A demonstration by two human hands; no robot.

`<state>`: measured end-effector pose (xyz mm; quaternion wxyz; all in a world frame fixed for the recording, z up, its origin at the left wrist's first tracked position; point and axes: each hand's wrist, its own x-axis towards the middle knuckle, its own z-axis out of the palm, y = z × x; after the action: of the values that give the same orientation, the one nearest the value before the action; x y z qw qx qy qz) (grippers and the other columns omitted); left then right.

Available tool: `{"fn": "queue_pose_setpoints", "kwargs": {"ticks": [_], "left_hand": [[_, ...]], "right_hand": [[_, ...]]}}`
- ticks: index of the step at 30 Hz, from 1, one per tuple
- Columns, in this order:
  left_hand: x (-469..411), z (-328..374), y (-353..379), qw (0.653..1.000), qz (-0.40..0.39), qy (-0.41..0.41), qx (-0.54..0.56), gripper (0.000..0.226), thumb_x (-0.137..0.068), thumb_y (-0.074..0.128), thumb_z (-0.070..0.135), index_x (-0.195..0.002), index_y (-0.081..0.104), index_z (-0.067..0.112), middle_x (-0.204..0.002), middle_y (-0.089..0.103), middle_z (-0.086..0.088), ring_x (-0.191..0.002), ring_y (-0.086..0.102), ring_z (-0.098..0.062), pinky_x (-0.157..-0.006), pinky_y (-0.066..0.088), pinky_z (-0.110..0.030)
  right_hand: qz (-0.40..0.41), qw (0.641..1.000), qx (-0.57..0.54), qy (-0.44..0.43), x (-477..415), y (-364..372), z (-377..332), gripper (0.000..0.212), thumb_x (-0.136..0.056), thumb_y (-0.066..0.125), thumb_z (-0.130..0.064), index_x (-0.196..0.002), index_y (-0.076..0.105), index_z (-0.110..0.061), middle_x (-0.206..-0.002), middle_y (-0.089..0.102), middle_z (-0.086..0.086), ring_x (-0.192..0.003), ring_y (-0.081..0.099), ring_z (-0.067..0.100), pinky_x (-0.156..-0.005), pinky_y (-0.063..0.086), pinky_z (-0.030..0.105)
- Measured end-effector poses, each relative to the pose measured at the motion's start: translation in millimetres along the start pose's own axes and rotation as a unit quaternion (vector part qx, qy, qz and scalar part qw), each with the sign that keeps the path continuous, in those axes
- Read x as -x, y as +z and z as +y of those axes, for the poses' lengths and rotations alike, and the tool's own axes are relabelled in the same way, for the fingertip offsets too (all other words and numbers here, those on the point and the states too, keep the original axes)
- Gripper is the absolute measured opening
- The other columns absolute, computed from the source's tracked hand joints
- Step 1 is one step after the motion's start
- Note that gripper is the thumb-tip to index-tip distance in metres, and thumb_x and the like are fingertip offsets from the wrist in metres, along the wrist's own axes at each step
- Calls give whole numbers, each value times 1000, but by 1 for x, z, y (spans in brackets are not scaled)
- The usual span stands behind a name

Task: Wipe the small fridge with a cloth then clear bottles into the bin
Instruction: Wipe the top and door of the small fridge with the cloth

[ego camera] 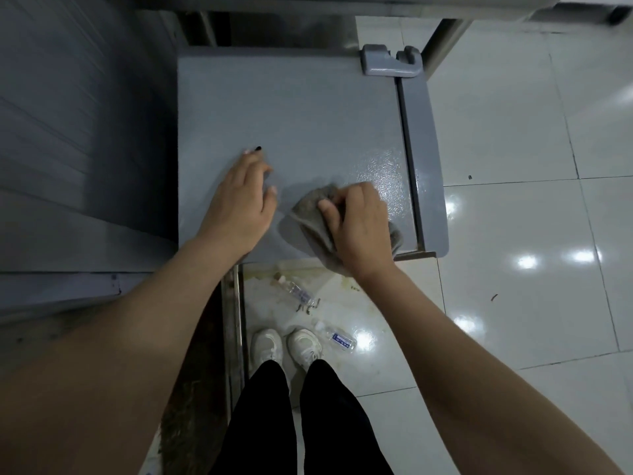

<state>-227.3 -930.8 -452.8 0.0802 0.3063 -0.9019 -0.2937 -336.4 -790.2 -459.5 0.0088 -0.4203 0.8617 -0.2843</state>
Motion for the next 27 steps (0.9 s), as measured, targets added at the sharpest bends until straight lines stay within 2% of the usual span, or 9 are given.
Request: {"fn": "queue_pose_setpoints", "kwargs": {"ticks": [3, 7, 12, 15, 17, 19, 23, 27], "left_hand": [[9, -2, 7, 999, 5, -14, -33, 36, -95, 44, 16, -127, 45, -1, -151, 25, -18, -143, 15, -28, -115, 9, -36], [13, -5, 17, 997, 28, -9, -70, 38, -95, 43, 19, -130, 42, 5, -154, 20, -13, -145, 10, -24, -117, 0, -35], [13, -7, 17, 996, 44, -7, -73, 36, -97, 36, 17, -131, 42, 6, -154, 23, -11, -144, 10, -22, -116, -2, -32], [13, -9, 16, 997, 35, -3, -64, 36, -98, 35, 17, -132, 41, 8, -155, 20, -9, -145, 8, -20, -115, -4, -30], [13, -10, 17, 997, 35, 0, -71, 37, -97, 35, 17, -134, 40, 10, -155, 19, -9, -145, 7, -20, -115, -4, -30], [13, -10, 18, 996, 39, 2, -79, 38, -97, 36, 18, -133, 40, 9, -155, 20, -10, -145, 9, -22, -115, -3, -31], [13, -9, 19, 995, 45, 5, -90, 36, -97, 37, 17, -131, 42, 6, -154, 22, -12, -144, 12, -24, -116, 0, -34], [14, -9, 19, 995, 45, 3, -91, 37, -97, 36, 17, -132, 41, 7, -154, 23, -12, -144, 11, -23, -116, -1, -33]], "right_hand": [[-32, 995, 48, -82, 25, 10, -11, 37, -85, 48, -43, -76, 57, -8, -80, 57, 14, -71, 53, 31, -66, 29, 35], [3, 987, 123, -100, 20, 20, -13, 36, -84, 48, -48, -77, 54, -13, -82, 58, 12, -73, 48, 27, -66, 29, 36], [-17, 991, 134, -20, -20, 25, -19, 39, -84, 47, -47, -83, 59, -10, -89, 58, 15, -78, 54, 34, -66, 39, 39], [-80, 987, 138, 31, -54, 20, -16, 42, -90, 45, -48, -101, 56, -9, -109, 54, 16, -99, 49, 34, -79, 35, 41], [-114, 985, 131, 18, -65, 17, -11, 42, -92, 47, -46, -107, 54, -8, -116, 50, 15, -106, 46, 33, -84, 33, 40], [-98, 989, 113, -4, -54, 14, -7, 43, -89, 51, -46, -102, 57, -6, -110, 52, 18, -101, 49, 35, -81, 36, 41], [-30, 992, 114, -51, -1, 10, -9, 48, -81, 47, -53, -84, 59, -6, -88, 57, 18, -76, 55, 34, -65, 43, 39], [-30, 989, 134, -59, 4, 14, -11, 48, -81, 45, -55, -78, 59, -8, -84, 57, 15, -72, 55, 32, -63, 44, 37]]}}
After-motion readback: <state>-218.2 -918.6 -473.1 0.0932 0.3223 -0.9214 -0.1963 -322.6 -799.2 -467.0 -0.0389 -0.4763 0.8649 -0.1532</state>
